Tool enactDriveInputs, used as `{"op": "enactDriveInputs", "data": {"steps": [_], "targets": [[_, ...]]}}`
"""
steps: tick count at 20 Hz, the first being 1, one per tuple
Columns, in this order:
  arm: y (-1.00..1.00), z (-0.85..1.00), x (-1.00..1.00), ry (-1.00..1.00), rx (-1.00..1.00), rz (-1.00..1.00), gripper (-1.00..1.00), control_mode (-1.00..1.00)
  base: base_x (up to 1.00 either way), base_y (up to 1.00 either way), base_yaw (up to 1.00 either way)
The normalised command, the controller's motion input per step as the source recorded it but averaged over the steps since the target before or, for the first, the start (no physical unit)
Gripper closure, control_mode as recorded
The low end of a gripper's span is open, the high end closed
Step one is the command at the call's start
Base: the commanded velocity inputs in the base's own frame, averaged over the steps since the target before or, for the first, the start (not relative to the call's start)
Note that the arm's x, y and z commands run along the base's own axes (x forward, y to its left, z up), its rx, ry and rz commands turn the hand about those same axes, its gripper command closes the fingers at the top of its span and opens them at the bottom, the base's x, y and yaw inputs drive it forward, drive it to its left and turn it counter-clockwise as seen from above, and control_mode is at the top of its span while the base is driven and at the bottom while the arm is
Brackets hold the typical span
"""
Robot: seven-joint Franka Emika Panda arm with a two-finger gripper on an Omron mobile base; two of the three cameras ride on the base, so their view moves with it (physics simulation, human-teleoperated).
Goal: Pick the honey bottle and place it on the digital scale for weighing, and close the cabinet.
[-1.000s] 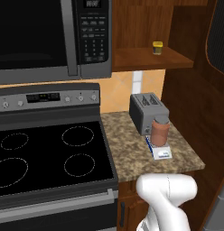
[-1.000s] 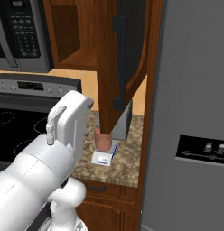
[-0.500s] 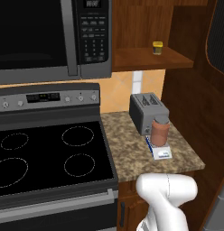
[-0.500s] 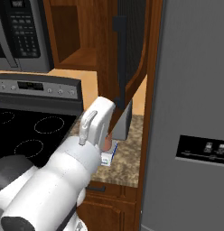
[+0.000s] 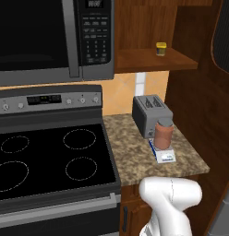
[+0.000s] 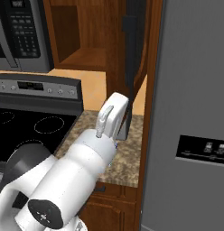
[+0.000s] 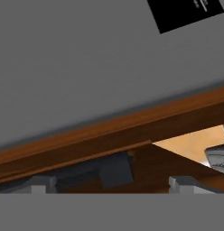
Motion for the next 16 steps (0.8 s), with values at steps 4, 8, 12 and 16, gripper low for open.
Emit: {"op": "enactDriveInputs", "data": {"steps": [4,8,12,16], "targets": [[-0.3,-0.01,0.04,0.05,0.0,0.0,-1.0,-1.0,0.0,0.0,0.0],[-0.21,0.0,0.23,0.01,0.0,0.0,-1.0,-1.0,0.0,0.0,0.0],[-0.39,0.0,-0.13,0.0,0.06,0.04,-1.0,-1.0,0.0,0.0,0.0],[-0.1,0.0,0.14,0.02,0.07,0.07,-1.0,-1.0,0.0,0.0,0.0]]}}
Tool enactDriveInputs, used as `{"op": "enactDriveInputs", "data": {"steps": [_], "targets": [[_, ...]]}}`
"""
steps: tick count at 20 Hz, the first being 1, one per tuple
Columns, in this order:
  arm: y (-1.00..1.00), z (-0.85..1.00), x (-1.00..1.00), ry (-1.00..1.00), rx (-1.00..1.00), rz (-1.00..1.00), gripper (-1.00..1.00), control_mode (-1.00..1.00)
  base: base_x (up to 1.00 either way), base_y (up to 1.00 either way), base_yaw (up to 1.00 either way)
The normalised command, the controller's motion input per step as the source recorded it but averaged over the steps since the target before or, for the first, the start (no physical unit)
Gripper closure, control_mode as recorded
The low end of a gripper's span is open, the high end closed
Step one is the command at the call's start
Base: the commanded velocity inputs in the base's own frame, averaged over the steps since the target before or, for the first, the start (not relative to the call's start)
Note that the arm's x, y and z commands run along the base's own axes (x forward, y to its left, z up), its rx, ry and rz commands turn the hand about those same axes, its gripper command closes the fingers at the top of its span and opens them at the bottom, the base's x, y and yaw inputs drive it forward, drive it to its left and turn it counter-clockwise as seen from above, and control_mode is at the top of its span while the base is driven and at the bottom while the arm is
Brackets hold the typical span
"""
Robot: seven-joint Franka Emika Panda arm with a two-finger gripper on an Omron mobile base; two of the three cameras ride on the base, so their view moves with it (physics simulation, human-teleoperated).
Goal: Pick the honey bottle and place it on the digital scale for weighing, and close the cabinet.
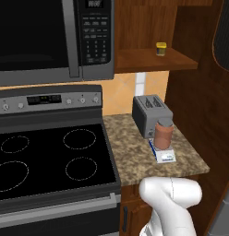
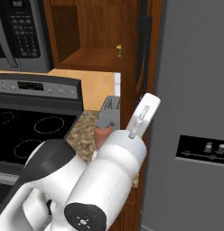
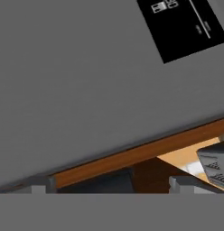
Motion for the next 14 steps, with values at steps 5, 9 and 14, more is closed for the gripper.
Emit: {"op": "enactDriveInputs", "data": {"steps": [5,9,14], "targets": [[-0.02,-0.11,0.61,0.0,0.1,0.18,-1.0,-1.0,0.0,0.0,0.0],[0.52,-0.36,0.81,-0.02,0.16,0.3,-1.0,-1.0,0.0,0.0,0.0],[0.77,-0.16,0.76,-0.13,0.14,0.35,-1.0,-1.0,0.0,0.0,0.0]]}}
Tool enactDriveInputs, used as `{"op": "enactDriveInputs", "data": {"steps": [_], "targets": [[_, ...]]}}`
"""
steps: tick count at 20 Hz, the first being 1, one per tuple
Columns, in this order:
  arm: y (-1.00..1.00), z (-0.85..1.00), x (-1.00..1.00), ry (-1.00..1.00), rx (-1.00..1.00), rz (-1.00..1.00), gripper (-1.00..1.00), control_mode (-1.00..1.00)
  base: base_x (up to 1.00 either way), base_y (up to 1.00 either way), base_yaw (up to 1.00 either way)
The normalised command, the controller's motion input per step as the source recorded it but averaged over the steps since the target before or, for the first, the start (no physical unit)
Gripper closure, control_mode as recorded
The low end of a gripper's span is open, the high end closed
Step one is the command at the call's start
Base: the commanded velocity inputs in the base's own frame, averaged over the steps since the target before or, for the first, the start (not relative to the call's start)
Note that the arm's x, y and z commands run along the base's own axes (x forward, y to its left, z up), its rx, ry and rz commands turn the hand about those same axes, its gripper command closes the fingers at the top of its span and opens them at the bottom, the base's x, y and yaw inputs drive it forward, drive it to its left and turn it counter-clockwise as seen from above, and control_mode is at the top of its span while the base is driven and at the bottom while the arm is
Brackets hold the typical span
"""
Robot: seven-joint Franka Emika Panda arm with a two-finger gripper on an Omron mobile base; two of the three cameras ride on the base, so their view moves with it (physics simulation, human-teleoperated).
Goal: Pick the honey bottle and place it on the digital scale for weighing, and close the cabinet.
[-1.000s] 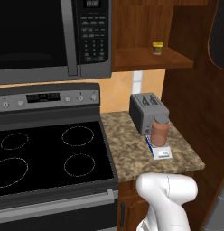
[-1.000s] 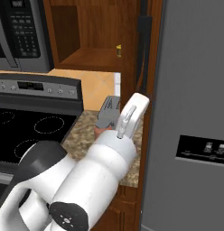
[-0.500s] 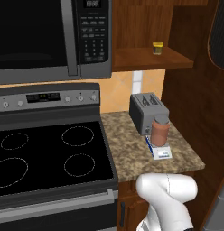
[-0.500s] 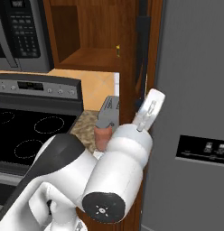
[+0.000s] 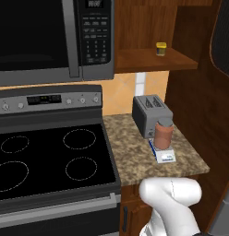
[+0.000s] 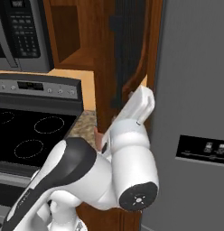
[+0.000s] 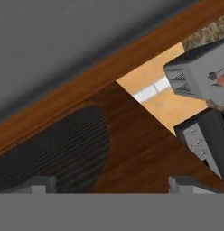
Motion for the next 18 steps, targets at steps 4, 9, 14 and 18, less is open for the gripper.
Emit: {"op": "enactDriveInputs", "data": {"steps": [4,9,14,18], "targets": [[0.87,0.0,0.96,-0.17,0.13,0.31,-1.0,-1.0,0.0,0.0,0.0],[0.75,0.0,1.0,-0.14,0.08,0.13,-1.0,-1.0,0.0,0.0,0.0],[0.88,0.0,1.0,-0.02,0.01,0.0,-1.0,-1.0,0.0,0.0,0.0],[0.88,0.07,1.0,-0.01,0.0,-0.06,-1.0,-1.0,0.0,0.0,0.0]]}}
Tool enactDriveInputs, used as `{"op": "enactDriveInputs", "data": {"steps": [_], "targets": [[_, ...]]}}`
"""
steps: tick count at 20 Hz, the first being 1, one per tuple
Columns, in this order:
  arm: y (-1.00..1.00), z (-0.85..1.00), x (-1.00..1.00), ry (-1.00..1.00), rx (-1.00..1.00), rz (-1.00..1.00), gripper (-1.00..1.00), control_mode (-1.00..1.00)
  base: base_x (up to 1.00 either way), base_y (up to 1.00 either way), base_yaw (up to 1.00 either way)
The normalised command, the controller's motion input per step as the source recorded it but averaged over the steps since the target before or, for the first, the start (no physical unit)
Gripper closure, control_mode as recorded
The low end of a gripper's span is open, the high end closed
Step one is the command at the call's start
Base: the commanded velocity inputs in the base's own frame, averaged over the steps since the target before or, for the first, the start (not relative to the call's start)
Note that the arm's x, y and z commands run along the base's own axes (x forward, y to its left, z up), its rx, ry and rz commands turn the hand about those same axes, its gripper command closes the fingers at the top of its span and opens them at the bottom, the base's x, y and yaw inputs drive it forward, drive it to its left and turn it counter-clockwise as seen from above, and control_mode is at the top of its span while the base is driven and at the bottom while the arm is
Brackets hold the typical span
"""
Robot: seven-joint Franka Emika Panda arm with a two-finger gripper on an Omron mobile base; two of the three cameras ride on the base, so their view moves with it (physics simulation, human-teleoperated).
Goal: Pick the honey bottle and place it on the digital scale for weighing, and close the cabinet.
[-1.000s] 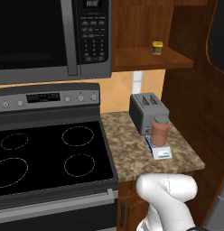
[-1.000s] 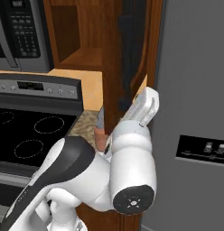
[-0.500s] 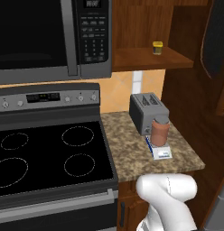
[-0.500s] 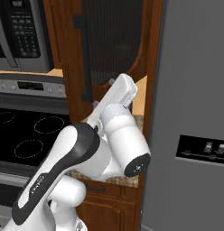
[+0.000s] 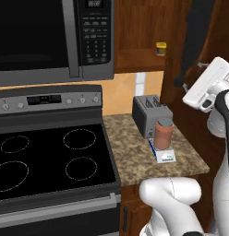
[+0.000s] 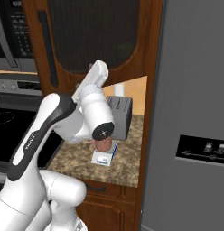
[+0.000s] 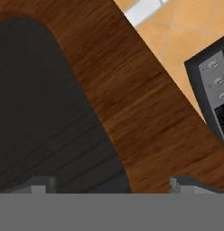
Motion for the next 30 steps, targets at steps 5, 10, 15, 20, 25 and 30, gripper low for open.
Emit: {"op": "enactDriveInputs", "data": {"steps": [5,10,15,20,25,30], "targets": [[0.26,0.02,1.0,0.0,0.0,-0.05,-1.0,-1.0,0.0,0.0,0.0],[0.0,0.0,1.0,0.01,0.0,-0.05,-1.0,-1.0,0.0,0.0,0.0],[0.0,-0.04,1.0,0.01,0.0,-0.05,-1.0,-1.0,0.0,0.0,0.0],[0.0,-0.12,1.0,0.0,0.0,-0.09,-1.0,-1.0,0.0,0.0,0.0],[-0.06,-0.11,1.0,0.0,0.0,-0.08,-1.0,-1.0,0.0,0.0,0.0],[-0.14,-0.17,1.0,0.0,0.0,-0.1,-1.0,-1.0,0.0,0.0,0.0]]}}
